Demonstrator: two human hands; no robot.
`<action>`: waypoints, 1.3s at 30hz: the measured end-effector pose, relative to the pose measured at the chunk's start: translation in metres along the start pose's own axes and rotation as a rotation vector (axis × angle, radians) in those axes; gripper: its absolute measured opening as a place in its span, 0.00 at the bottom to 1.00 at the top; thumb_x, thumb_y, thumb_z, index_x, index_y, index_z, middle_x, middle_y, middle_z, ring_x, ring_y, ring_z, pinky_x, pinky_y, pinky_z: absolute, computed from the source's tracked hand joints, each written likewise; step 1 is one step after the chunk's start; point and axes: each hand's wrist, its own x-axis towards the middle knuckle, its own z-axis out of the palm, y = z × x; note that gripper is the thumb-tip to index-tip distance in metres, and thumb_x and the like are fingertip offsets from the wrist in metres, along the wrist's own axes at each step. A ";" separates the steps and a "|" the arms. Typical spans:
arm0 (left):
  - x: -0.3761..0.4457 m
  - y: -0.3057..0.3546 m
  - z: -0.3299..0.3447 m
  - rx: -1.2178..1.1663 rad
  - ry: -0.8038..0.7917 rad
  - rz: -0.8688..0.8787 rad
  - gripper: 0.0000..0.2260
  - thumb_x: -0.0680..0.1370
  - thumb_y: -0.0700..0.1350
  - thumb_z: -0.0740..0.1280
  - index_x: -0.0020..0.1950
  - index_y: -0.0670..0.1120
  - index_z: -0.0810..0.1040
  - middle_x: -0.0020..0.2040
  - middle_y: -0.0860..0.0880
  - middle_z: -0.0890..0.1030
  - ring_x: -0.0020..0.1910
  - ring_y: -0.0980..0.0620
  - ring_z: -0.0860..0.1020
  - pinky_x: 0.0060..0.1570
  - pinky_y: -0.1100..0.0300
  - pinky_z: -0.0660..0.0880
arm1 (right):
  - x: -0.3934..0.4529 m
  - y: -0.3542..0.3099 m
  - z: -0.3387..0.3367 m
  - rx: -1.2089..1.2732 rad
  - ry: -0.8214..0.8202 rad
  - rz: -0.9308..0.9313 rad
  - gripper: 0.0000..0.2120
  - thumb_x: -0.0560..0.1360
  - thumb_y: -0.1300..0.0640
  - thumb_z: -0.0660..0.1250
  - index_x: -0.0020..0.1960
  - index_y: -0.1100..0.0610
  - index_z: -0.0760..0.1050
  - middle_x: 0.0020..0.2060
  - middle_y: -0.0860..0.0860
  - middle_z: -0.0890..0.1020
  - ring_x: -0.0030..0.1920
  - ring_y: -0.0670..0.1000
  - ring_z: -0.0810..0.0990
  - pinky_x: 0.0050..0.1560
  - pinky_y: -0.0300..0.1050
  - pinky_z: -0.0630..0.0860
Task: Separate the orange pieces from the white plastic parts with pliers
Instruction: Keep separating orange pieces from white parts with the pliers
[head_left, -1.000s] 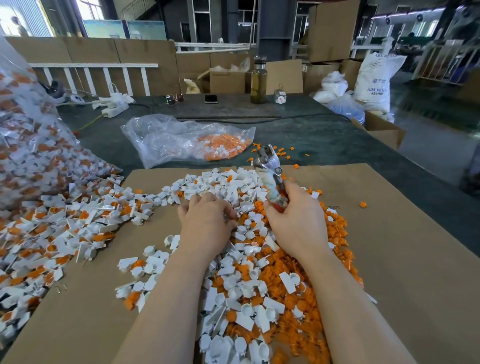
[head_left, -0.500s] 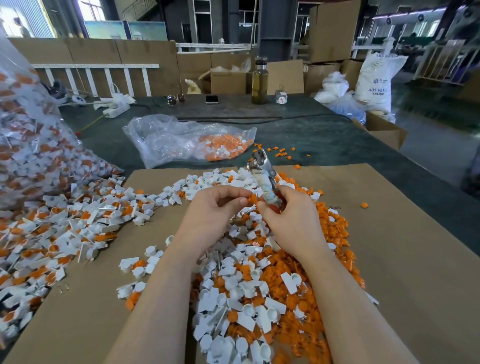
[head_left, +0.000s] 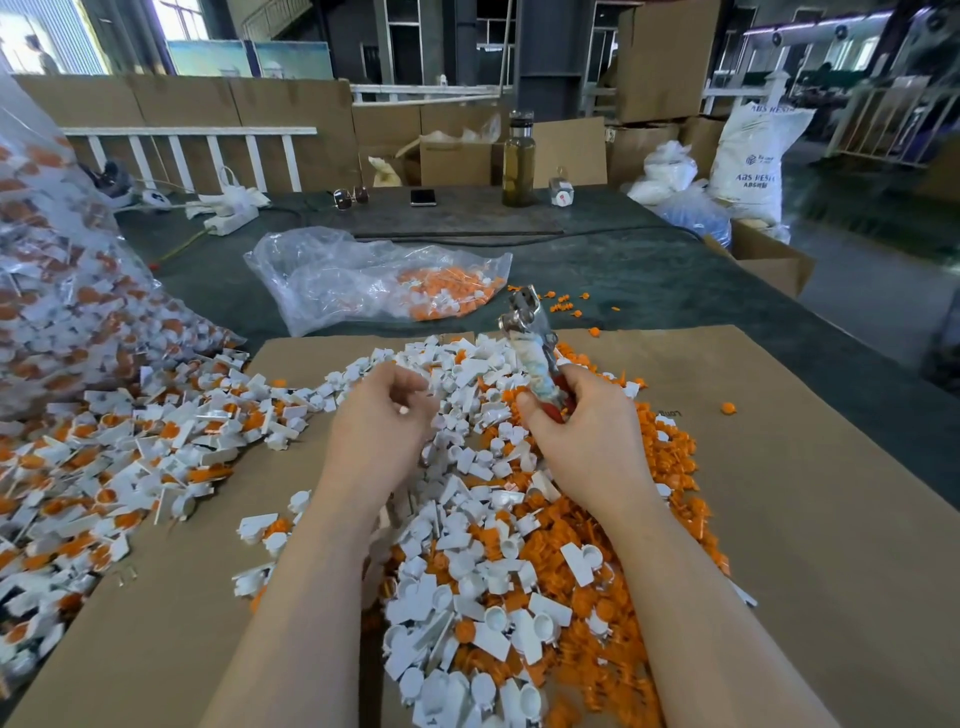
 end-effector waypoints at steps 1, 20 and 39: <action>0.001 -0.002 0.000 0.055 -0.043 -0.038 0.03 0.79 0.48 0.69 0.51 0.54 0.77 0.45 0.56 0.79 0.41 0.56 0.79 0.39 0.59 0.76 | 0.000 0.000 0.000 -0.005 0.000 0.004 0.08 0.76 0.49 0.68 0.43 0.52 0.74 0.32 0.43 0.77 0.33 0.45 0.76 0.30 0.37 0.66; -0.004 0.003 0.007 0.297 -0.261 -0.063 0.09 0.73 0.47 0.76 0.46 0.53 0.76 0.43 0.54 0.79 0.41 0.56 0.78 0.37 0.61 0.72 | 0.001 -0.001 0.000 -0.037 -0.008 0.007 0.09 0.77 0.48 0.67 0.42 0.53 0.74 0.32 0.44 0.76 0.33 0.44 0.75 0.30 0.36 0.64; -0.006 0.011 0.008 -0.408 -0.127 -0.123 0.17 0.72 0.40 0.76 0.56 0.56 0.79 0.51 0.50 0.81 0.41 0.53 0.83 0.41 0.59 0.76 | 0.000 -0.001 0.001 -0.029 0.003 0.002 0.07 0.77 0.49 0.67 0.45 0.52 0.74 0.34 0.42 0.77 0.34 0.43 0.76 0.31 0.34 0.65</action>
